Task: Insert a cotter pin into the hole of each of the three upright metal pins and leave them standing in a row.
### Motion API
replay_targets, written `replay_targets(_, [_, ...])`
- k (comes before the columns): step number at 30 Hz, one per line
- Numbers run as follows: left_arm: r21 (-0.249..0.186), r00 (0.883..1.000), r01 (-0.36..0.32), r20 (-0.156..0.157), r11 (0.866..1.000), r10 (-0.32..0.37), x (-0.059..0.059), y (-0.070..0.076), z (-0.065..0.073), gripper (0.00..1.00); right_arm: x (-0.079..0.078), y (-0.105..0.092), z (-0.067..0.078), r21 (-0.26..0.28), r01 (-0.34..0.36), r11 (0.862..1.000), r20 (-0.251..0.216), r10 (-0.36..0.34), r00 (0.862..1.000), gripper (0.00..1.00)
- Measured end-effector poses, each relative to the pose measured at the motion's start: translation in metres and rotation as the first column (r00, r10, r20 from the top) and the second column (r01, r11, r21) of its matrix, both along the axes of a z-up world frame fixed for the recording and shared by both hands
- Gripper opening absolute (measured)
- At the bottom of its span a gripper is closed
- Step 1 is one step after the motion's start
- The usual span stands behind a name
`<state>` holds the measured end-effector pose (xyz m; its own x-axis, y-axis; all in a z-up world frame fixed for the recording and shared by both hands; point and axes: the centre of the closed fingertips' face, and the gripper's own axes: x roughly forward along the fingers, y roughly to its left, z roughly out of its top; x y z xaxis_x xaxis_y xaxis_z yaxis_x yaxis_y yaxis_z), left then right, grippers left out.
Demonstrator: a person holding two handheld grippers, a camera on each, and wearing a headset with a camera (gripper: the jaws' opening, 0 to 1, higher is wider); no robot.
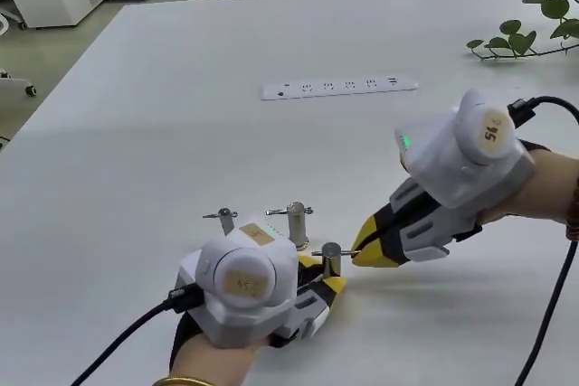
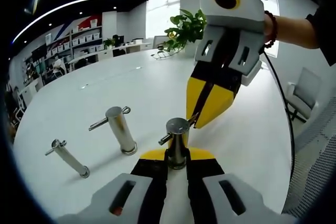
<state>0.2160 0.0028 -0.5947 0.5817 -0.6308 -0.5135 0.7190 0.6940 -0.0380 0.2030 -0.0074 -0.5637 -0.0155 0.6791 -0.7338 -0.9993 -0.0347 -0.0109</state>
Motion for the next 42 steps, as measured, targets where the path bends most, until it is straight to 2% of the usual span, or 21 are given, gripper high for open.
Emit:
replay_targets(4, [0.002,1.000,-0.004,0.008,1.000,0.004,0.000,0.000,0.000,0.10,0.001,0.002,-0.001,0.001,0.003,1.000,-0.001,-0.003,1.000,0.00])
replay_targets(19, [-0.008,1.000,-0.011,0.006,1.000,0.011,0.001,0.000,0.000,0.10,0.003,0.009,-0.002,0.018,0.006,1.000,0.004,-0.006,1.000,0.00])
replay_targets(23, [-0.008,1.000,-0.013,0.007,1.000,0.013,0.001,-0.001,-0.001,0.10,0.001,0.006,-0.002,0.013,0.014,1.000,-0.005,-0.014,1.000,0.04])
replay_targets(32, [-0.012,1.000,-0.018,0.005,1.000,0.018,0.001,-0.001,-0.001,0.10,0.005,-0.002,0.002,0.026,0.056,0.998,0.005,-0.057,0.998,0.00])
replay_targets(42, [-0.016,1.000,-0.021,0.001,1.000,0.021,0.001,-0.001,-0.001,0.10,0.003,0.002,0.002,0.020,0.041,0.999,0.016,-0.041,0.999,0.00])
